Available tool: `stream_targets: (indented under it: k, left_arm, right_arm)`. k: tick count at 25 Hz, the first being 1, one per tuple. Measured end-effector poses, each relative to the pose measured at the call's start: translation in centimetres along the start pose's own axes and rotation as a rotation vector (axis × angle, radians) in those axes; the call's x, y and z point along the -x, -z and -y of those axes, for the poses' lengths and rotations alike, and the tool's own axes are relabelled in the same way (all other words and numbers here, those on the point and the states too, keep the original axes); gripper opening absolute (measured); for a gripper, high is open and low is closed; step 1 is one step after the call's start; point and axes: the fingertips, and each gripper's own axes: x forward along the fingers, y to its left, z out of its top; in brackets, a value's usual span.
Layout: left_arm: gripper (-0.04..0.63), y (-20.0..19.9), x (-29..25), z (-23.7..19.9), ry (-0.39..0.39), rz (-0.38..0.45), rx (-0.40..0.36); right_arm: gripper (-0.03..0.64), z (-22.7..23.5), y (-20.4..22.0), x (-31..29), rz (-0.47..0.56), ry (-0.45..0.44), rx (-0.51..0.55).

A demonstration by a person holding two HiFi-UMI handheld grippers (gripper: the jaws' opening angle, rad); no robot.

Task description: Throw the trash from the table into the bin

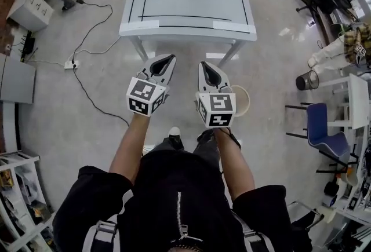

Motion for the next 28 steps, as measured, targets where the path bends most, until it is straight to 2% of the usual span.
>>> stream_targets:
  k: [5, 11, 28]
  left_arm:
    - [0.006, -0.5, 3.5, -2.7, -0.072, 0.017, 0.005]
    - [0.006, -0.9, 4.7, -3.8, -0.105, 0.03, 0.019]
    - [0.006, -0.4, 3.3, -1.9, -0.049, 0.016, 0.014]
  right_arm:
    - [0.009, -3.4, -1.7, -1.3, 0.022, -0.056, -0.003]
    - [0.009, -4.5, -2.3, -1.8, 0.016, -0.081, 0.025]
    - [0.009, -3.6, -2.0, -1.5, 0.004, -0.064, 0.026]
